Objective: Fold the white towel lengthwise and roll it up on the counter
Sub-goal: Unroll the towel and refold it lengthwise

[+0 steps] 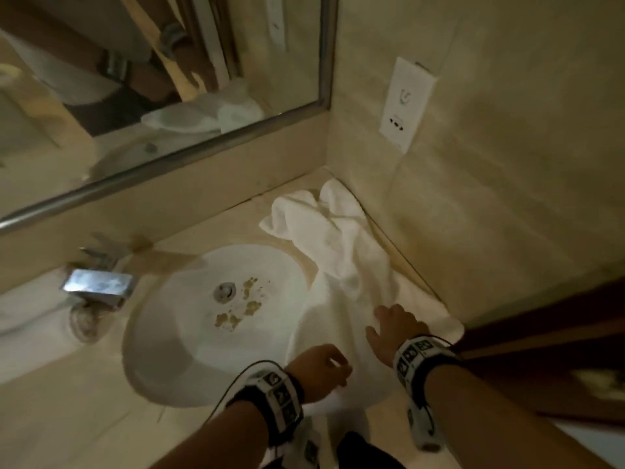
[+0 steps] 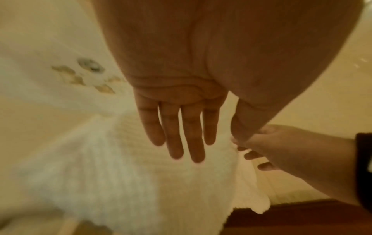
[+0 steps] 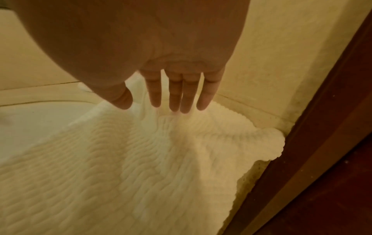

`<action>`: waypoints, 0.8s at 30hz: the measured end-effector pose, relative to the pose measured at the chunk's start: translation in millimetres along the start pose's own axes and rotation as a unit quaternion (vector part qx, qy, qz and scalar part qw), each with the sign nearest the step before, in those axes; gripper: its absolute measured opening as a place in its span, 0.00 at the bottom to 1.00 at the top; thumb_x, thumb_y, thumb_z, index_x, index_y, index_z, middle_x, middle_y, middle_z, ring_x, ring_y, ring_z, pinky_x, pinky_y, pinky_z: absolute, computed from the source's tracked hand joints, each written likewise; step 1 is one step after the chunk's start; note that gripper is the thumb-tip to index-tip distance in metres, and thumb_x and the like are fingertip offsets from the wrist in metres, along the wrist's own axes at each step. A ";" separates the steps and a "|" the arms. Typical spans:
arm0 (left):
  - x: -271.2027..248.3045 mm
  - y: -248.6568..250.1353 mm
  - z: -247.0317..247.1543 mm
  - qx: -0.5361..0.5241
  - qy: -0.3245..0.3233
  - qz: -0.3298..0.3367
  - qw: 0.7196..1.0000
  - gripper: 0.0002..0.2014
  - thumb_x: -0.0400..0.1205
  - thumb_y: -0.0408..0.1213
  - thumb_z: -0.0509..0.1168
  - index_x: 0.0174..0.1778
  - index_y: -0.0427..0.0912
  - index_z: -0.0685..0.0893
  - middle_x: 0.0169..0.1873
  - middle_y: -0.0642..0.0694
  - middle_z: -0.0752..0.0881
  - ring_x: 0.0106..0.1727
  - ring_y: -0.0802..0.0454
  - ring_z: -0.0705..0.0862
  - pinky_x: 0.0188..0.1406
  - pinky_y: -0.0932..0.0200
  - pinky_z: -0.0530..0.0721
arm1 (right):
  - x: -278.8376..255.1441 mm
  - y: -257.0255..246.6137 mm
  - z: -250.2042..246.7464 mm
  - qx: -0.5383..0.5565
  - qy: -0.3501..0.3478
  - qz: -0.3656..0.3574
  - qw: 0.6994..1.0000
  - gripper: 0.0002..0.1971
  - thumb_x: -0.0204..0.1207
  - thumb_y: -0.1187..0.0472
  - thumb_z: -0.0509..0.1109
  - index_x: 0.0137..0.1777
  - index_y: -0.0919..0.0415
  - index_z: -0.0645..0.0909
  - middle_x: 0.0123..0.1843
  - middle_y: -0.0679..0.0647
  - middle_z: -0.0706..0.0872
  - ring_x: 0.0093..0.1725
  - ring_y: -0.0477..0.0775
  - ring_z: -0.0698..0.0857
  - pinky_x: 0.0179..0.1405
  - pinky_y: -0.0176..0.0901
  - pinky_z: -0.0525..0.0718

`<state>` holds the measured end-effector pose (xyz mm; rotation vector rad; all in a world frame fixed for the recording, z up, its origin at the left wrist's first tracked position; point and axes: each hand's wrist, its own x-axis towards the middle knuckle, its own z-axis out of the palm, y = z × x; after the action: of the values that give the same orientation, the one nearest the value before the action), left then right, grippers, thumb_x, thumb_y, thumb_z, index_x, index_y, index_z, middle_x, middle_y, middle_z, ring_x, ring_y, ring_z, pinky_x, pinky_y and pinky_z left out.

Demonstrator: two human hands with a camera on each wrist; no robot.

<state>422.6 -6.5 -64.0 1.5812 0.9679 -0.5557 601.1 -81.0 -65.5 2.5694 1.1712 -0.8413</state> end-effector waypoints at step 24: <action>42.7 -30.0 -126.8 -0.191 0.271 -0.041 0.943 0.09 0.85 0.50 0.66 0.45 0.51 0.85 0.44 0.52 0.91 0.48 0.51 0.89 0.58 0.42 0.87 | 173.6 -139.0 -55.6 -0.043 0.062 -0.115 0.990 0.40 0.80 0.44 0.65 0.86 0.53 0.48 0.84 0.58 0.63 0.77 0.62 0.71 0.72 0.58 0.73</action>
<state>402.5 127.7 -83.5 1.3607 1.4599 0.0349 612.4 143.4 -111.2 2.4794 1.5286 -0.6644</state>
